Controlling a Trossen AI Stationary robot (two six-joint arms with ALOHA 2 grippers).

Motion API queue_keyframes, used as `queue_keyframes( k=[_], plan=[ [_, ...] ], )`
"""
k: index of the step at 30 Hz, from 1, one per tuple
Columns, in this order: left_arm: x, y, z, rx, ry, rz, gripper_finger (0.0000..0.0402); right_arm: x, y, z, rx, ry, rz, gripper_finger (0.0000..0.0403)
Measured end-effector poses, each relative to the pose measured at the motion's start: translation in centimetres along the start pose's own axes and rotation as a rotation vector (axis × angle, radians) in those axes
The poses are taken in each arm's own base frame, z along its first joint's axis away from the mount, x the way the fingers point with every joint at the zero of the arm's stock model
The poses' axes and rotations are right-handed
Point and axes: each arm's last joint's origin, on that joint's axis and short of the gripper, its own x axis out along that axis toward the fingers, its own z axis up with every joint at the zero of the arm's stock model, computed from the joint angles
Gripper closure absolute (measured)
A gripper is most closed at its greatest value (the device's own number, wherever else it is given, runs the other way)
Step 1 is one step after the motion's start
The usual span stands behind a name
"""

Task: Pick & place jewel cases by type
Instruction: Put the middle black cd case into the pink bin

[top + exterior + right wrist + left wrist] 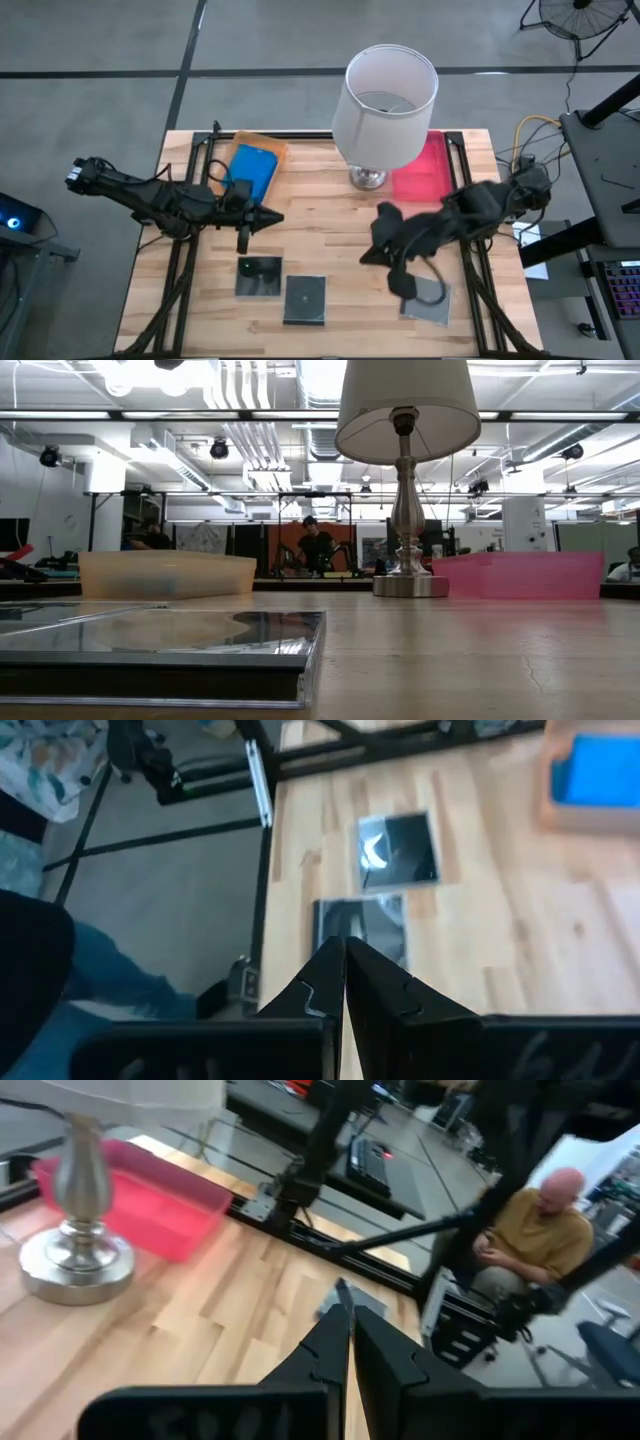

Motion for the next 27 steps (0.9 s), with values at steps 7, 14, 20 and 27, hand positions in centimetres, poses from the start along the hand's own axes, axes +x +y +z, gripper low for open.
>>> queue_keyframes(
  k=[7,14,20,27],
  plan=[
    [-0.6,-1.9,-1.3,0.025,0.064,-0.097,0.0402,3.9,2.7,-1.9,0.086,0.081,-0.030,0.0394],
    [-0.4,-4.0,-3.6,0.054,0.160,-0.156,0.0402,5.8,5.1,-3.7,0.140,0.092,-0.075,0.0394],
    [0.4,-5.3,-5.6,-0.028,0.234,-0.146,0.0402,6.2,6.0,-4.9,0.163,0.082,-0.115,0.0394],
    [1.6,-6.4,-8.5,-0.117,0.268,-0.033,0.0402,7.6,6.4,-7.4,0.218,0.110,-0.186,0.0394]
  ],
)
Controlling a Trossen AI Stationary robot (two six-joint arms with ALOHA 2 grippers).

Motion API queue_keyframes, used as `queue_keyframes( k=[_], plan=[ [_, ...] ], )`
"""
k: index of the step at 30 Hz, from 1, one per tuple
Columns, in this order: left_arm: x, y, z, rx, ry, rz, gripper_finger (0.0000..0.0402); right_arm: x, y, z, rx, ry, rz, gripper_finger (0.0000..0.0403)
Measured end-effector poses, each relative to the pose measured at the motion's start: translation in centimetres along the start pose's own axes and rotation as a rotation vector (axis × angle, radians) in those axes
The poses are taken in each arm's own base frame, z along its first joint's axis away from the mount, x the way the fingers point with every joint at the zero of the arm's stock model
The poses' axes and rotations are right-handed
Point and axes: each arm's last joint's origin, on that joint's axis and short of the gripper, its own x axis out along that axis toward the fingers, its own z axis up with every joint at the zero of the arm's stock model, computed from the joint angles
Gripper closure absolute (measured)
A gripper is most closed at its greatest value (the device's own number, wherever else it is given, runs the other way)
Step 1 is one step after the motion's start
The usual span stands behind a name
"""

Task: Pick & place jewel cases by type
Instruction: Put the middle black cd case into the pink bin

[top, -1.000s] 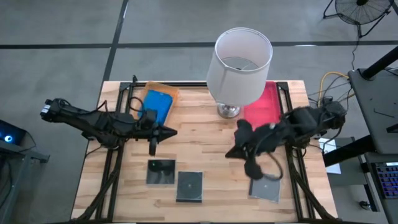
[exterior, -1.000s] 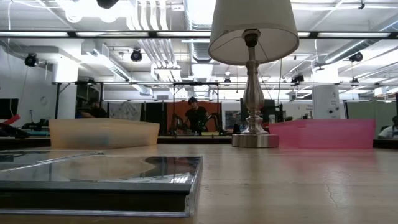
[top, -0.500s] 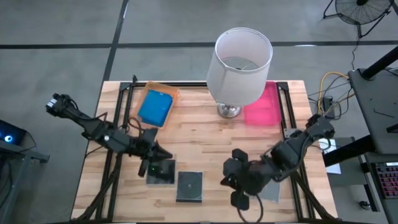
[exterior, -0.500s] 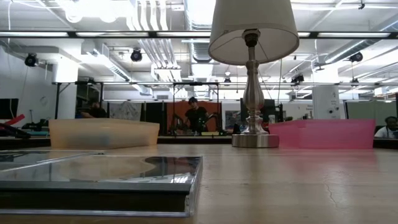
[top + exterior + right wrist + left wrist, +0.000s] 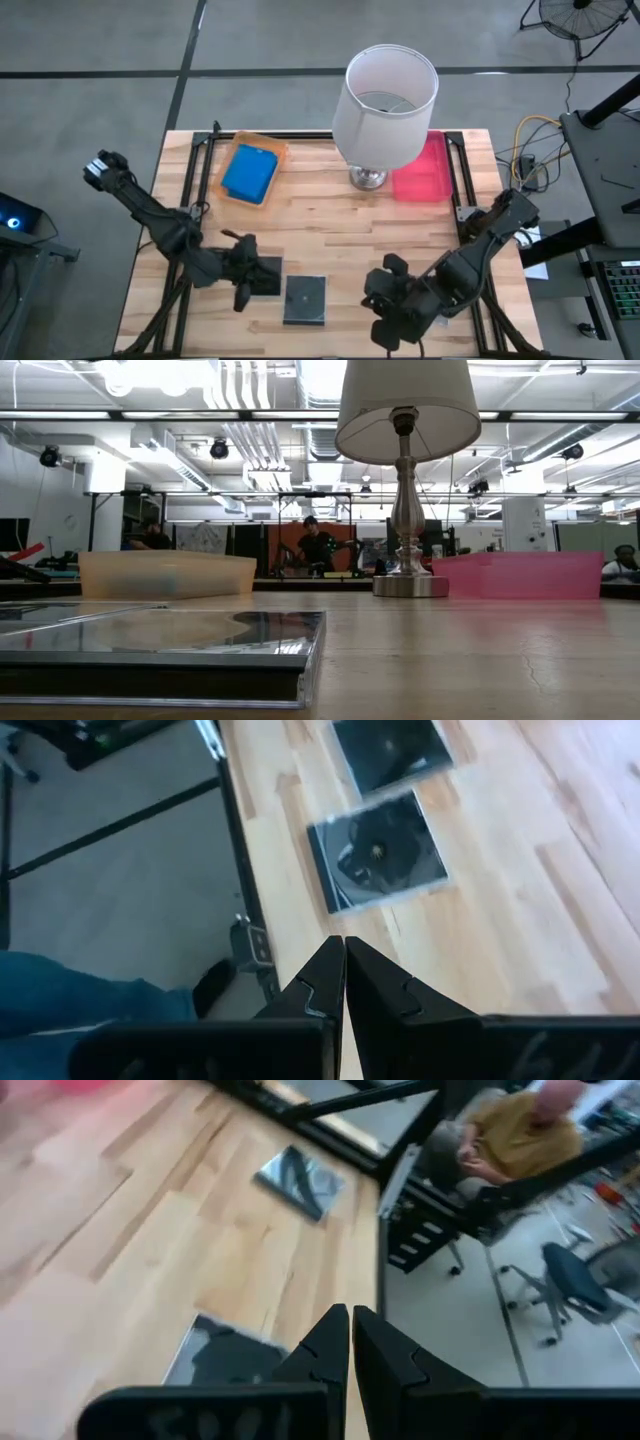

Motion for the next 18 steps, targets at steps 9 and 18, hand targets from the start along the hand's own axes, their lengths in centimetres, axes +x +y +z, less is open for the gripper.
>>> queue_keyframes(
  k=[9,18],
  plan=[
    [2.8,-0.3,-2.0,-0.168,0.080,0.095,0.0402,1.9,0.6,-4.5,0.138,0.054,-0.041,0.0394],
    [4.0,-1.8,-2.7,-0.249,0.165,0.121,0.0402,2.5,0.8,-5.7,0.154,0.005,-0.056,0.0394]
  ],
)
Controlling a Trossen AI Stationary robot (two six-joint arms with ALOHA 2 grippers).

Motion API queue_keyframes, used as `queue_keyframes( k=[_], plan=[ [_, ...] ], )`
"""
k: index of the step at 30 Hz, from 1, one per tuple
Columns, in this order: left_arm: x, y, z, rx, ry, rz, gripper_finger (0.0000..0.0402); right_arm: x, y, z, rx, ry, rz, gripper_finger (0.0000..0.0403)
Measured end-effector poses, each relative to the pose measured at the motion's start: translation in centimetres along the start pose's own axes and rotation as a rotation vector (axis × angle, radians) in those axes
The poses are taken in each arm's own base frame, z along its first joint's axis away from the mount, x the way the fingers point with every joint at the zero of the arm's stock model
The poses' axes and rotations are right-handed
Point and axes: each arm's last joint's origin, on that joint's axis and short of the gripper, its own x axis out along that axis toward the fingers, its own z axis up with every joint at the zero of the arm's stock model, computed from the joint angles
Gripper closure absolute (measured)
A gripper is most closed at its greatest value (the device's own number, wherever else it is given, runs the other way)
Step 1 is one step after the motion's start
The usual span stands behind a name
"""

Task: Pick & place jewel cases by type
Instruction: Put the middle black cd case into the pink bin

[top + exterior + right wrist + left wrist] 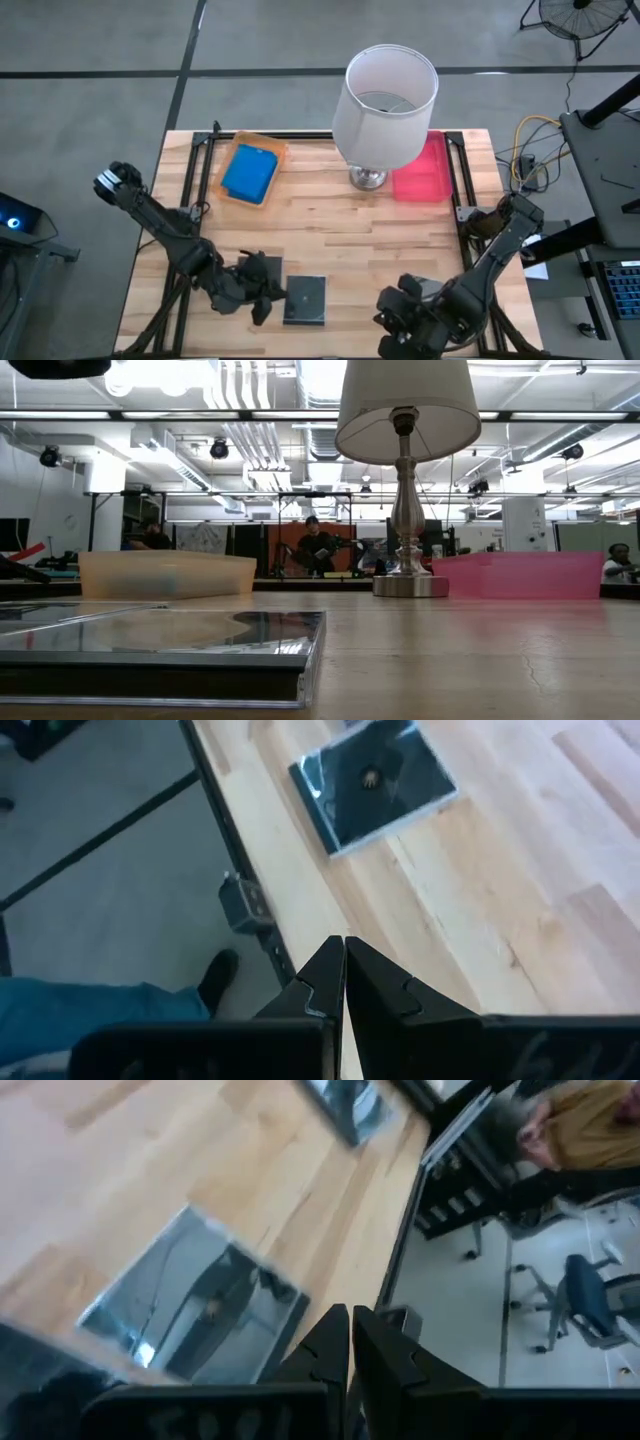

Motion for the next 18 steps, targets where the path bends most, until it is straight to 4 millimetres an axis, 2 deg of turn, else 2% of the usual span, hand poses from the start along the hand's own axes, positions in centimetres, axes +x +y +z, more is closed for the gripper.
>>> queue_keyframes(
  k=[10,18],
  plan=[
    [0.5,1.1,-2.6,-0.004,0.186,0.184,0.0402,0.0,0.2,0.4,0.162,-0.123,0.007,0.0394],
    [2.8,2.7,-4.9,0.014,0.317,0.335,0.0402,0.6,0.1,0.6,0.297,-0.166,0.018,0.0394]
  ],
)
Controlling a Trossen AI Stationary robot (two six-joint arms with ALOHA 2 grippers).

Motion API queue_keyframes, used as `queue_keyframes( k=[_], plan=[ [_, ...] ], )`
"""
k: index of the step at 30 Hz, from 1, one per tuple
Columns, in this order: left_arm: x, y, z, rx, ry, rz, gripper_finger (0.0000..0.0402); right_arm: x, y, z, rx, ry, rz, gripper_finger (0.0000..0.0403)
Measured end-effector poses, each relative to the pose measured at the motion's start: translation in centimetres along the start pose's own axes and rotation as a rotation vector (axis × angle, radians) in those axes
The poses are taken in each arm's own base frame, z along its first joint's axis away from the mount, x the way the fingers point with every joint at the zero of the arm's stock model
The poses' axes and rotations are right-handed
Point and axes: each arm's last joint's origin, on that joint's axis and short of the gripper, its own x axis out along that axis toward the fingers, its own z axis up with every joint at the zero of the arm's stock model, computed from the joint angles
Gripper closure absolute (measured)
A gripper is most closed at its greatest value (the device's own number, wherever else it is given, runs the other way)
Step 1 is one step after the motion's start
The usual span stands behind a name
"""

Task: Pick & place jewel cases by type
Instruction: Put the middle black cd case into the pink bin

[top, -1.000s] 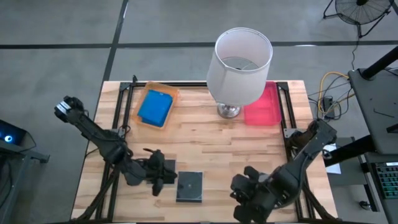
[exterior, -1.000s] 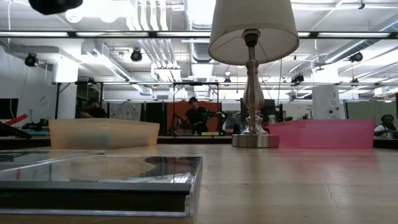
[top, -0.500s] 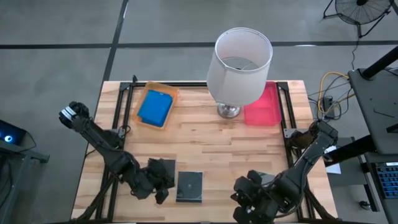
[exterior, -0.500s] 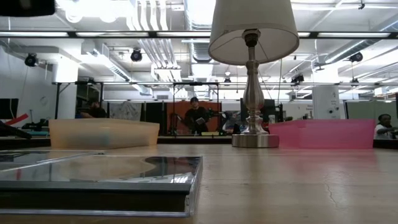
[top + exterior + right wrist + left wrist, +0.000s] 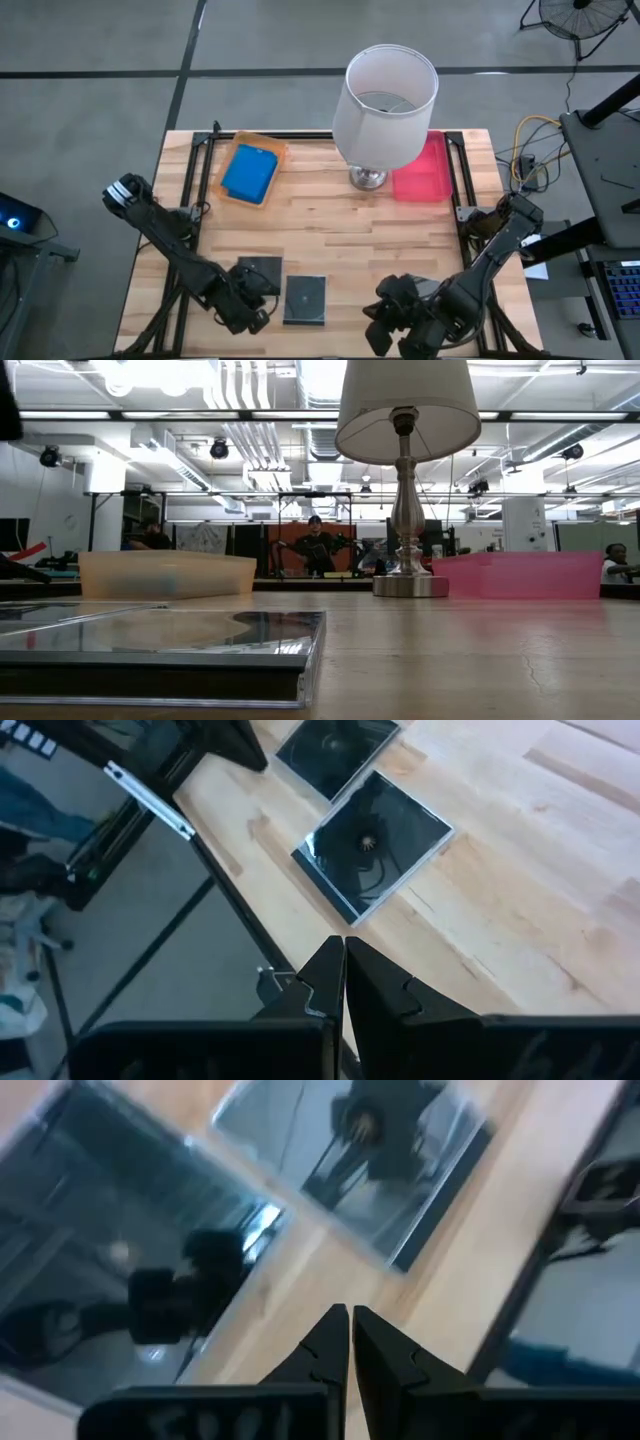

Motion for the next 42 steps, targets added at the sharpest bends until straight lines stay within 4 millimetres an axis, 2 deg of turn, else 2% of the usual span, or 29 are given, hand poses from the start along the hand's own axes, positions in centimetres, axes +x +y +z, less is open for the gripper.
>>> queue_keyframes(
  k=[9,15,18,24,31,37,42],
  plan=[
    [3.6,-0.1,-1.2,0.177,0.132,0.076,0.0402,0.7,0.0,-0.2,0.015,-0.018,0.031,0.0394],
    [4.6,-0.3,-1.4,0.264,0.142,0.087,0.0402,1.4,-0.3,-0.2,0.066,-0.014,0.015,0.0382],
    [4.8,-0.4,-1.3,0.274,0.141,0.084,0.0402,1.9,-0.6,-0.4,0.109,0.031,0.009,0.0350],
    [4.9,-0.5,-1.0,0.276,0.128,0.066,0.0402,2.9,-1.2,-1.1,0.207,0.058,0.014,0.0257],
    [5.0,-0.4,-0.5,0.273,0.097,0.075,0.0402,4.7,-3.0,-1.5,0.276,0.083,-0.068,0.0168],
    [5.6,-0.3,-0.4,0.311,0.092,0.090,0.0402,6.3,-4.7,-2.3,0.287,0.124,-0.122,0.0123],
    [6.5,-0.2,-0.6,0.330,0.093,0.108,0.0402,7.6,-5.4,-3.1,0.319,0.136,-0.068,0.0112]
  ],
)
